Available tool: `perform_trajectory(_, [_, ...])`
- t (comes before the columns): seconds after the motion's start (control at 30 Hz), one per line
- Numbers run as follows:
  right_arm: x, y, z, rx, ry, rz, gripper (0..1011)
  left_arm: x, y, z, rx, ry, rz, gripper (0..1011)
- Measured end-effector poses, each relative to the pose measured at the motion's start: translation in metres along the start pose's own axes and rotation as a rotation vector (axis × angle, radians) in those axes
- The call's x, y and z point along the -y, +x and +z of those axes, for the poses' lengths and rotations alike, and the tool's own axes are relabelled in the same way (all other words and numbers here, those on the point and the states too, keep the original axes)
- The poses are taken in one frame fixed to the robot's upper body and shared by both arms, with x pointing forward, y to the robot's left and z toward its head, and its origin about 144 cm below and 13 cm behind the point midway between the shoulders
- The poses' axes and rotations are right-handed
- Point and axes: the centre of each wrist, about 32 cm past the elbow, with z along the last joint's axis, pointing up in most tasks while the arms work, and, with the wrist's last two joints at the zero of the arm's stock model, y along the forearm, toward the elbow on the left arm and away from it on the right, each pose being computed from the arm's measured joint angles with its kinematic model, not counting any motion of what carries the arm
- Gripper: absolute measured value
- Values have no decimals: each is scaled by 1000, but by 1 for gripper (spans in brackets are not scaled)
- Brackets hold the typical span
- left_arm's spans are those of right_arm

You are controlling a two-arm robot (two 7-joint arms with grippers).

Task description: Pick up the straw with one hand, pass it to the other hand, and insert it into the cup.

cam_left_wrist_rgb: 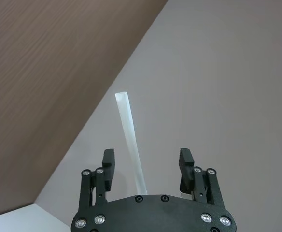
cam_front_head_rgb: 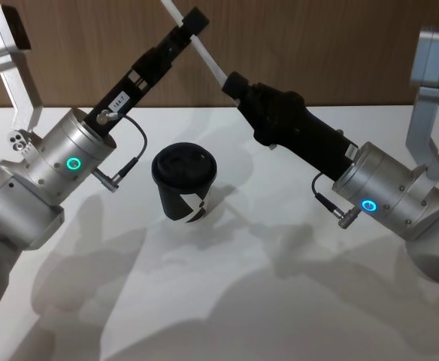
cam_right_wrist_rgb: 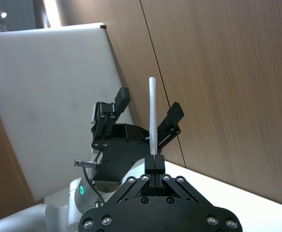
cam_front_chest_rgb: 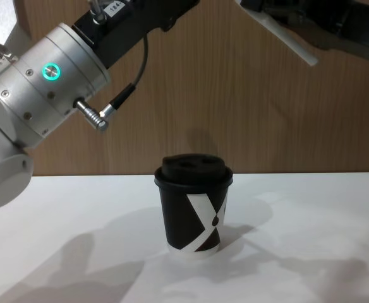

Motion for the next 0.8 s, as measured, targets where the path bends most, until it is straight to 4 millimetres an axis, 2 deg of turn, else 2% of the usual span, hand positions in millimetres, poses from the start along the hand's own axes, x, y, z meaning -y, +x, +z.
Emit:
perform_trajectory(0.17, [0,0,0,0,0,0,3,1,1,0,2,-1,-4,729])
perform_trajectory(0.33, [0,0,0,0,0,0,3,2,2,1,3,-6,-5,546])
perform_trajectory(0.43, [0,0,0,0,0,0,3,2,3,1,3,-8,-5,485])
perform_trajectory(0.47, [0,0,0,0,0,0,2,3,3,1,3,-10,-5,423])
perform_trajectory(0.53, [0,0,0,0,0,0,3,3,3,1,3,-11,-5,382])
perform_trajectory(0.73, [0,0,0,0,0,0,3,3,3,1,2,-16,-4,157])
perform_trajectory(0.8, [0,0,0,0,0,0,3,3,3,1,1,-18,-4,125])
